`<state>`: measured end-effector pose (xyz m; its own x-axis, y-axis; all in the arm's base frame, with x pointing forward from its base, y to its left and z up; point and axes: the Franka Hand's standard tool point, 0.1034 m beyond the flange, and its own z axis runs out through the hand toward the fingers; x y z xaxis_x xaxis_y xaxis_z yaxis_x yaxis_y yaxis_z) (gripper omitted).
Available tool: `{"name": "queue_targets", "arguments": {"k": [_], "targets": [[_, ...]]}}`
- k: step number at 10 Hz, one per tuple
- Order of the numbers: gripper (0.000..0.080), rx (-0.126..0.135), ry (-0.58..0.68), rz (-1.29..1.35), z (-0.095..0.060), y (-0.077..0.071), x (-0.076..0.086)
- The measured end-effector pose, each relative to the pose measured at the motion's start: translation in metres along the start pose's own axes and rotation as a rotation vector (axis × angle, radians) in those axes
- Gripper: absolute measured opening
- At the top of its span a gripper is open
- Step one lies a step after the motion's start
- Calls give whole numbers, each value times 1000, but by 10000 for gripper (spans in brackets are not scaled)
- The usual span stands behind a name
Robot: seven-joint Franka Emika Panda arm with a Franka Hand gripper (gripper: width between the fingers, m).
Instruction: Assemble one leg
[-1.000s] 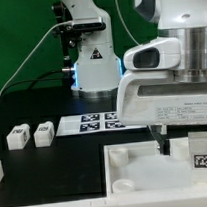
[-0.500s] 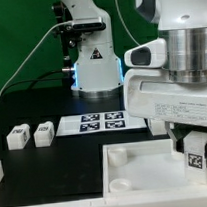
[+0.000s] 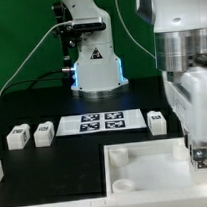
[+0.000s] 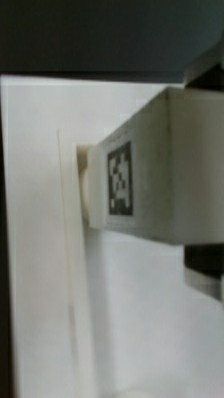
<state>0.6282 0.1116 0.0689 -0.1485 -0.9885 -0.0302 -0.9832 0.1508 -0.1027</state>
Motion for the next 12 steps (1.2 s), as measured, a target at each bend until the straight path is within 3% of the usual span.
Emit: {"name": "queue_targets", "arguments": {"k": [2,6,7,8,9,12], "targets": [[294,28,-35,294,0,3,-3],[299,36,-50,297,0,5,-3],[500,38,-48,225,0,4,-3],[500,41,-47,138,0,4,-5],[622,44,-40,11,-1,4,-9],[648,52,-7,-480,-2,2,-11]]}}
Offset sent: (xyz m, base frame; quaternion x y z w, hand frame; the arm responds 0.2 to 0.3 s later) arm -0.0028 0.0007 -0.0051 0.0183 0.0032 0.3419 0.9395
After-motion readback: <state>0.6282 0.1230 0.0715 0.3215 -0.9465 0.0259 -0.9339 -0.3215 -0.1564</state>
